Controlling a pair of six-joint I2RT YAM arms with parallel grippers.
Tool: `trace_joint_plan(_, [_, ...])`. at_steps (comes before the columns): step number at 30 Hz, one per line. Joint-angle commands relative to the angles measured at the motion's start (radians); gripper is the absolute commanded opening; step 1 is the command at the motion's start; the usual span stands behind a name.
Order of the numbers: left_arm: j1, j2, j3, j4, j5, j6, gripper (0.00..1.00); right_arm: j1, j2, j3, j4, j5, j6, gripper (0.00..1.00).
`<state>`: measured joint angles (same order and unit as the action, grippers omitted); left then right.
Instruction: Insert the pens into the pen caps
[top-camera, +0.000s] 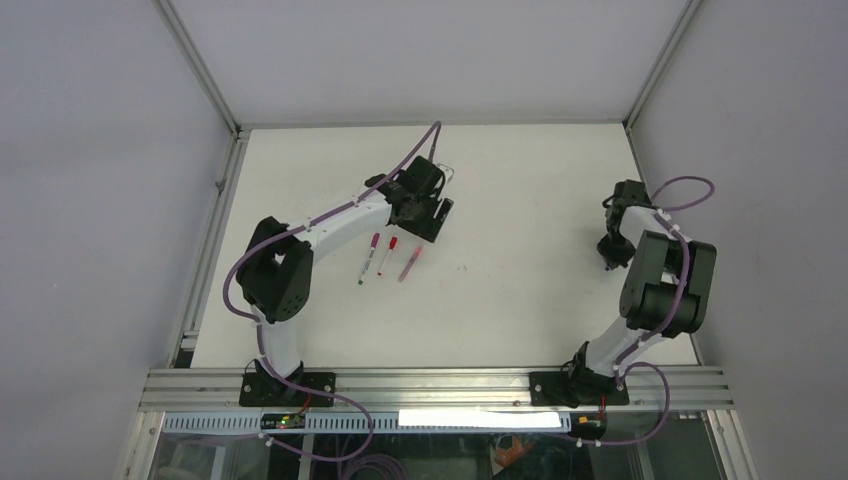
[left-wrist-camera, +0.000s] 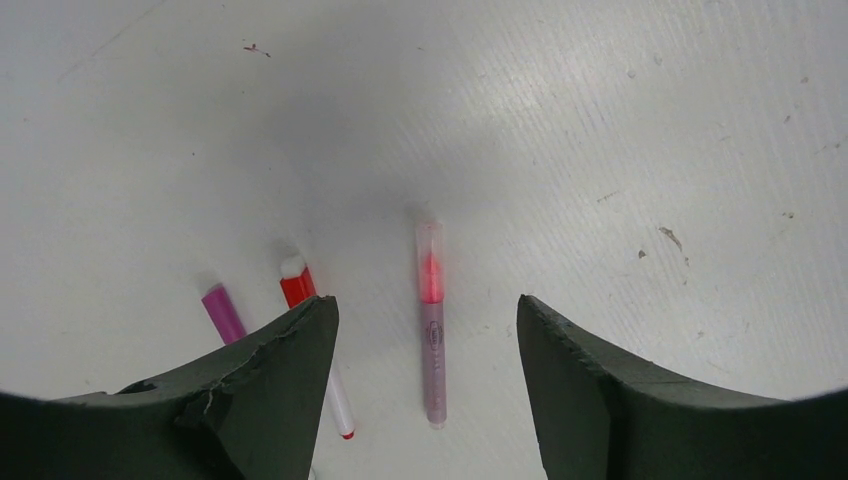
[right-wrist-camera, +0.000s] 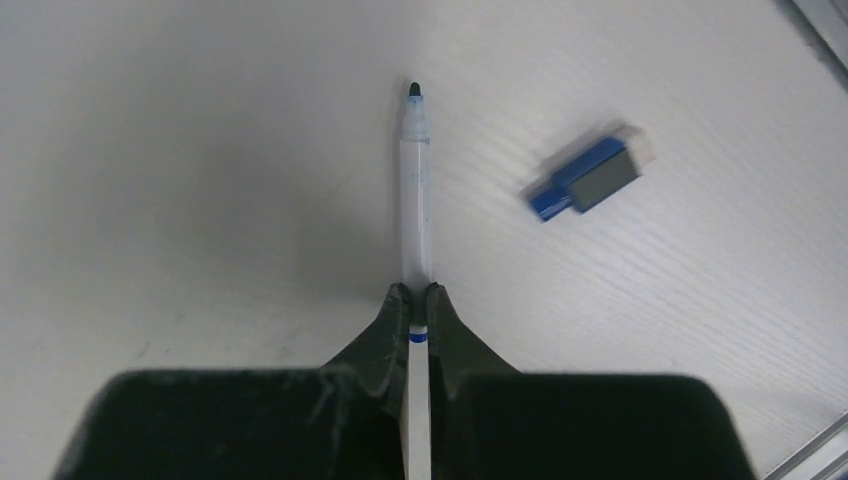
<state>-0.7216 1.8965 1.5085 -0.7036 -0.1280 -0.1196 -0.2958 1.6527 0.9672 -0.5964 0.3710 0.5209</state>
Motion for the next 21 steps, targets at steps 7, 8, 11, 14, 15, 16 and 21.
trace_joint_plan(7, [0.005,-0.093,-0.045,0.080,0.042,-0.038,0.67,0.381,0.024,0.016,0.035,-0.103,0.151,0.00])
trace_joint_plan(8, [0.005,-0.095,-0.051,0.087,0.052,-0.042,0.66,0.433,0.023,0.016,0.036,-0.128,0.198,0.00])
trace_joint_plan(11, [0.004,-0.101,-0.073,0.108,0.071,-0.063,0.65,0.566,0.024,0.001,0.073,-0.193,0.311,0.00])
trace_joint_plan(14, [0.004,-0.124,-0.120,0.132,0.059,-0.083,0.63,0.652,0.036,-0.014,0.131,-0.242,0.400,0.00])
trace_joint_plan(15, [0.004,-0.137,-0.139,0.138,0.053,-0.087,0.63,0.673,0.043,-0.011,0.143,-0.253,0.420,0.00])
trace_joint_plan(16, [0.005,-0.151,-0.157,0.144,0.047,-0.091,0.63,0.690,0.050,-0.007,0.155,-0.263,0.440,0.00])
trace_joint_plan(21, [0.005,-0.220,-0.232,0.160,0.013,-0.098,0.63,0.751,0.043,-0.028,0.206,-0.258,0.565,0.00])
